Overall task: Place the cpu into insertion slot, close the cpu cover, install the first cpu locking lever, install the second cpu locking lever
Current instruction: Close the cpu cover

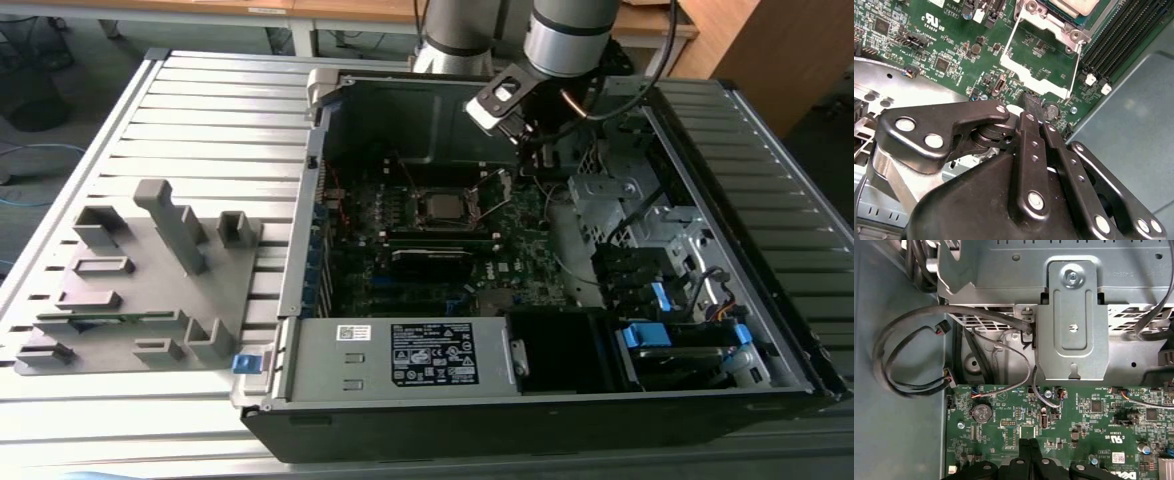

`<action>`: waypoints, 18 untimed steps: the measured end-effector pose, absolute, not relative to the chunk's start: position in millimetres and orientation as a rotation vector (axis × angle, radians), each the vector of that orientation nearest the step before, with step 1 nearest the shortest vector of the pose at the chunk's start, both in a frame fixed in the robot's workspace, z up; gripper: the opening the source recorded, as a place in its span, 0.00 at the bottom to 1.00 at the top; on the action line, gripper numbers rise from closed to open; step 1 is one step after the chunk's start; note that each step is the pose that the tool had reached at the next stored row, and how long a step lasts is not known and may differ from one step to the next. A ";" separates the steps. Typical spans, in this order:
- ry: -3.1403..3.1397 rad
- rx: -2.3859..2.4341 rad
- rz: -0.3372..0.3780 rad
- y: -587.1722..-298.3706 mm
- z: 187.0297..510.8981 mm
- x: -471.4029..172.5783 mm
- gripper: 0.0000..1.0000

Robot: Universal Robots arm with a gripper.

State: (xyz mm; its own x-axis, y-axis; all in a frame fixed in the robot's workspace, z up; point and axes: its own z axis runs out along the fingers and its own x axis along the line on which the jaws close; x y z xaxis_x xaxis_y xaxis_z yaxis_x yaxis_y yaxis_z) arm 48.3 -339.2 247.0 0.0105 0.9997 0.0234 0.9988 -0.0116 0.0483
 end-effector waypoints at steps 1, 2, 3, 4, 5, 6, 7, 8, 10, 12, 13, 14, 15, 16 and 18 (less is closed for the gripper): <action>2.196 2.220 0.078 -339.2 245.5 48.3 0.10; 2.196 2.221 0.078 -339.2 243.9 48.3 0.10; 2.196 2.221 0.078 -339.2 242.3 48.3 0.10; 2.197 2.221 0.077 -339.2 240.9 48.4 0.10; 2.197 2.221 0.077 -339.2 239.9 48.4 0.10; 2.197 2.221 0.077 -339.2 239.5 48.4 0.10; 2.197 2.221 0.077 -339.2 239.5 48.4 0.10; 2.197 2.221 0.076 -339.2 239.5 48.4 0.10; 2.197 2.221 0.076 -339.2 239.5 48.4 0.10; 2.205 2.230 0.058 -339.2 239.2 48.5 0.10; 2.212 2.238 0.042 -339.2 239.1 48.7 0.10; 2.216 2.241 0.034 -339.2 239.1 48.7 0.10; 2.216 2.241 0.034 -339.2 239.1 48.7 0.10; 2.216 2.241 0.034 -339.2 239.1 48.6 0.10; 2.216 2.241 0.033 -339.2 239.1 48.7 0.10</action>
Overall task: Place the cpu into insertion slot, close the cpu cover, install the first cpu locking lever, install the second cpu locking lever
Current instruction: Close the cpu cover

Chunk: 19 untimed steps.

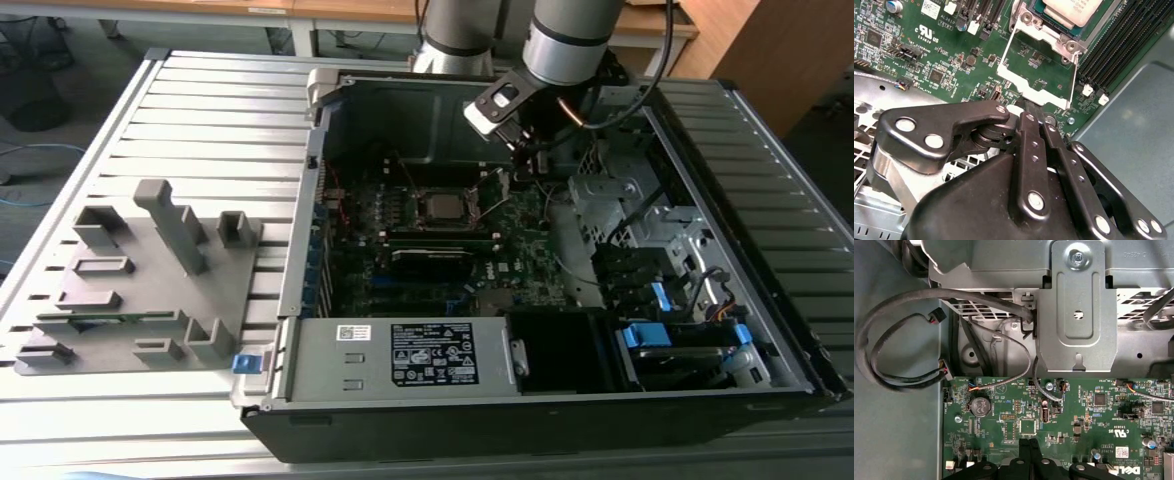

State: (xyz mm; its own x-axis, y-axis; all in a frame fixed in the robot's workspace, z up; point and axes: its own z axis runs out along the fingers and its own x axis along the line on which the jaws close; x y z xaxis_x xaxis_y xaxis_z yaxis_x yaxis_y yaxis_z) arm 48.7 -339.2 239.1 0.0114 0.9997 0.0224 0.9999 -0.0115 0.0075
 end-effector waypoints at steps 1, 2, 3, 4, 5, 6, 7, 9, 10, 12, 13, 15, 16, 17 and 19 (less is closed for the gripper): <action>-2.201 -2.227 -0.033 -339.2 239.1 48.7 0.10; -2.201 -2.226 -0.033 -339.2 239.1 48.5 0.10; -2.201 -2.226 -0.033 -339.3 239.1 48.2 0.10; -2.201 -2.226 -0.033 -339.2 239.1 47.9 0.10; -2.201 -2.227 -0.033 -339.2 239.1 47.5 0.10; -2.201 -2.227 -0.033 -339.2 239.1 47.0 0.10; -2.201 -2.227 -0.033 -339.2 239.1 46.5 0.10; -2.201 -2.227 -0.033 -339.2 239.1 45.5 0.10; -2.201 -2.227 -0.033 -339.2 239.1 45.4 0.10; -2.201 -2.226 -0.033 -339.2 239.1 45.4 0.10; -2.201 -2.227 -0.033 -339.2 239.1 45.0 0.10; -2.201 -2.227 -0.033 -339.2 239.1 44.7 0.10; -2.201 -2.227 -0.033 -339.2 239.1 44.7 0.10; -2.201 -2.227 -0.033 -339.2 239.0 44.5 0.10; -2.201 -2.227 -0.033 -339.2 239.0 43.9 0.10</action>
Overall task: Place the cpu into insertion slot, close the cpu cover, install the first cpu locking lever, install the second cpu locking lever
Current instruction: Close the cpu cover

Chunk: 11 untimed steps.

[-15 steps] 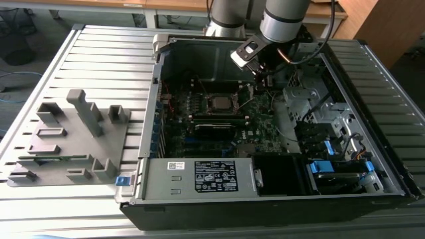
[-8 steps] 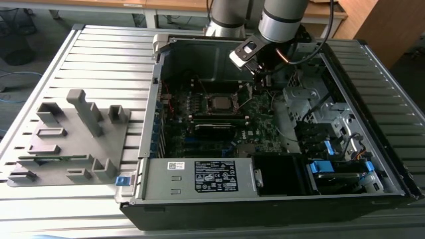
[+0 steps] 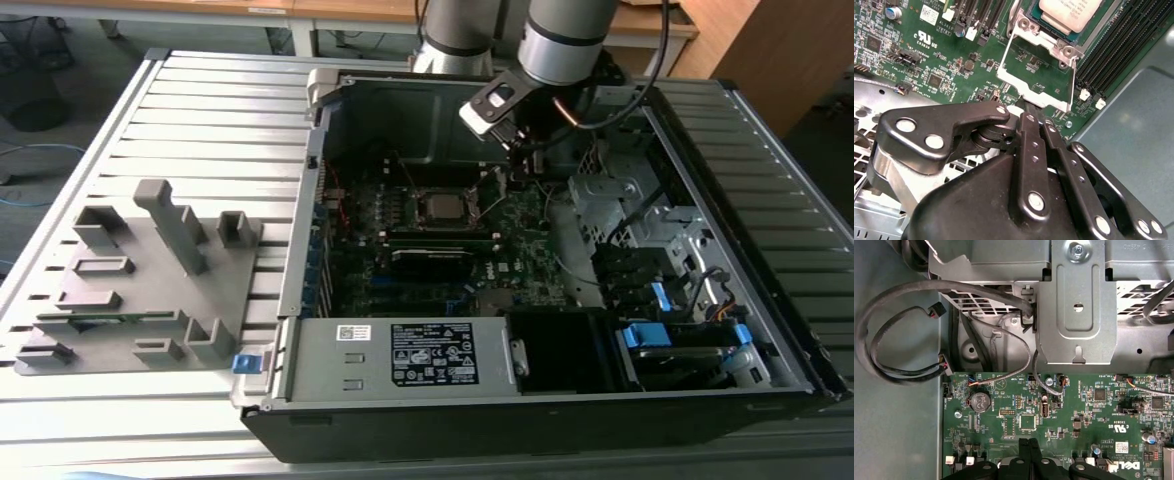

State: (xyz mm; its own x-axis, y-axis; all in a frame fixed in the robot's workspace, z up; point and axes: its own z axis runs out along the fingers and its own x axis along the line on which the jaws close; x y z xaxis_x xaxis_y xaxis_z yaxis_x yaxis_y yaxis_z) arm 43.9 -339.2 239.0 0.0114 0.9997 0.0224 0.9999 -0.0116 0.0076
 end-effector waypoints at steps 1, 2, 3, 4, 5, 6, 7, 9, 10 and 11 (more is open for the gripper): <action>-2.201 -2.227 -0.033 -339.2 239.0 43.5 0.10; -2.201 -2.227 -0.033 -339.2 239.0 43.1 0.10; -2.201 -2.227 -0.033 -339.2 239.0 42.7 0.10; -2.201 -2.227 -0.033 -339.2 238.9 42.2 0.10; -2.201 -2.226 -0.033 -339.2 238.9 41.7 0.10; -2.201 -2.227 -0.033 -339.2 238.8 41.1 0.10; -2.201 -2.226 -0.033 -339.2 238.7 40.5 0.10; -2.201 -2.227 -0.033 -339.2 238.6 39.1 0.10; -2.201 -2.227 -0.033 -339.2 238.5 38.1 0.10; -2.201 -2.226 -0.033 -339.2 238.5 37.1 0.10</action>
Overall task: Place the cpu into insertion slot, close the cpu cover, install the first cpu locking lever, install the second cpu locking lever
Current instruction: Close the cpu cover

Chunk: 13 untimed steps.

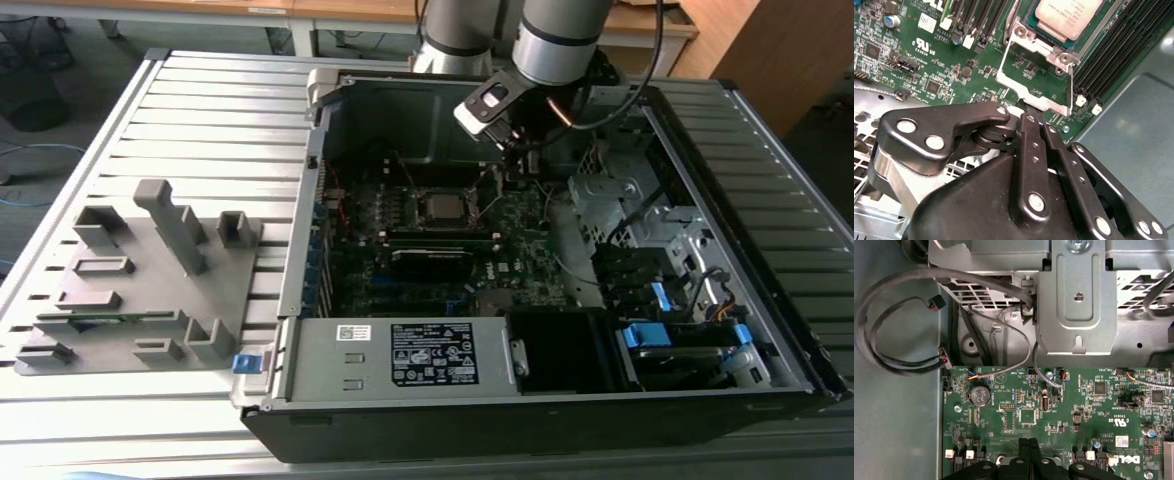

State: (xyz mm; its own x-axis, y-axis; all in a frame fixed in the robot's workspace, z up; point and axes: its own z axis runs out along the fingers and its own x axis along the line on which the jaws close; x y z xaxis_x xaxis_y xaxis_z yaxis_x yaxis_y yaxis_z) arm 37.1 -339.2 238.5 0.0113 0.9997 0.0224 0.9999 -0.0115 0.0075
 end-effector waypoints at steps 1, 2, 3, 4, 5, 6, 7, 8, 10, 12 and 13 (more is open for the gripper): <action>-2.201 -2.226 -0.033 -339.2 238.4 36.1 0.10; -2.201 -2.227 -0.033 -339.2 238.4 34.9 0.10; -2.201 -2.227 -0.033 -339.2 238.3 33.7 0.10; -2.201 -2.227 -0.033 -339.2 238.2 32.4 0.10; -2.201 -2.227 -0.033 -339.2 238.2 30.9 0.10; -2.201 -2.227 -0.033 -339.2 238.0 29.6 0.10; -2.201 -2.226 -0.033 -339.2 237.9 28.3 0.10; -2.201 -2.226 -0.033 -339.2 237.8 26.9 0.10; -2.201 -2.227 -0.033 -339.2 237.6 24.1 0.10; -2.201 -2.227 -0.033 -339.2 237.4 22.0 0.10; -2.201 -2.227 -0.033 -339.2 237.3 21.0 0.10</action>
State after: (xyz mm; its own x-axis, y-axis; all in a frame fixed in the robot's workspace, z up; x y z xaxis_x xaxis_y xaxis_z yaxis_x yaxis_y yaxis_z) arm 21.0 -339.2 237.3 0.0113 0.9997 0.0222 0.9999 -0.0115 0.0074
